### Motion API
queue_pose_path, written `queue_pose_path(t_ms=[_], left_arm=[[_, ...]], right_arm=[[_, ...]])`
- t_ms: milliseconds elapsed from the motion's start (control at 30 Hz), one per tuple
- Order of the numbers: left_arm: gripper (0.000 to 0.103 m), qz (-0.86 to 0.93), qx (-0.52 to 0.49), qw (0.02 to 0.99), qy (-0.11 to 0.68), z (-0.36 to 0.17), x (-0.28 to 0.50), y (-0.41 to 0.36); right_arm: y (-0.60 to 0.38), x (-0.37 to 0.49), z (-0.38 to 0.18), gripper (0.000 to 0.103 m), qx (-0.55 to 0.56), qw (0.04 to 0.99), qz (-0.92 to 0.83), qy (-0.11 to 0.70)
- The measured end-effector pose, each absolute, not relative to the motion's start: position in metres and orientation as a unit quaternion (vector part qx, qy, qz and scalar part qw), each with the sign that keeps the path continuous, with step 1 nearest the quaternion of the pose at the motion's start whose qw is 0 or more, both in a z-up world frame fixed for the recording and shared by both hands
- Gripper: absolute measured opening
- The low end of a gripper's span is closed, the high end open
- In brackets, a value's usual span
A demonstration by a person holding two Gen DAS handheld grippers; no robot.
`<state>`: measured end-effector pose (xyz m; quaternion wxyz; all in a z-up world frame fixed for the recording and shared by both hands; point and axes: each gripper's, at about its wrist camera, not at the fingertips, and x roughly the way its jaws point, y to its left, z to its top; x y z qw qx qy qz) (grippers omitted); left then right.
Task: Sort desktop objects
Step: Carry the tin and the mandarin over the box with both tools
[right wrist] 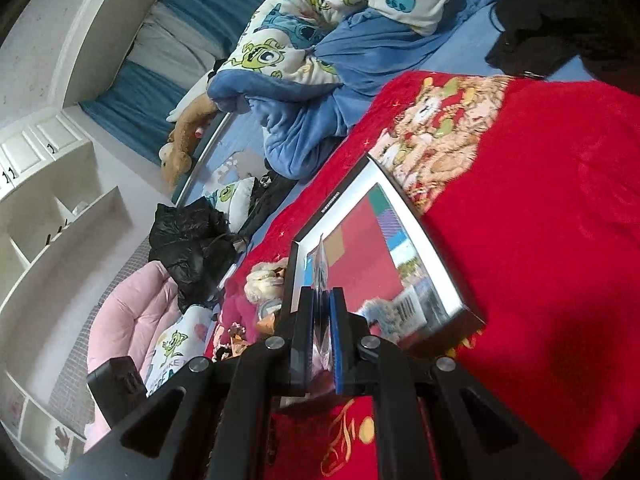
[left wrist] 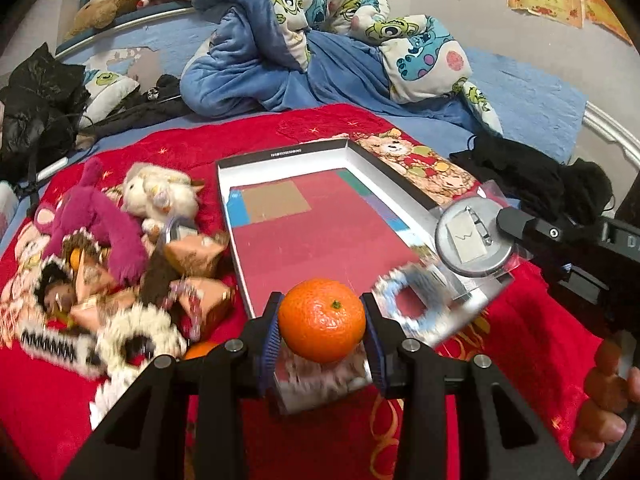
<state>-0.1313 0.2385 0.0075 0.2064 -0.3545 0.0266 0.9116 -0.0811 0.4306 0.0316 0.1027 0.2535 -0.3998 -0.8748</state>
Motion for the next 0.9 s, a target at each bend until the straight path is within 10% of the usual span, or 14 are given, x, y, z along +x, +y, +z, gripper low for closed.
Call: queue_pose_path(t_ms=[900], left_arm=[[0.039, 0.914, -0.359, 0.182, 0.055, -0.03, -0.183, 0.264]], right_arm=[[0.381, -0.164, 0.001, 0.008, 0.331, 0.024, -0.905, -0.265]])
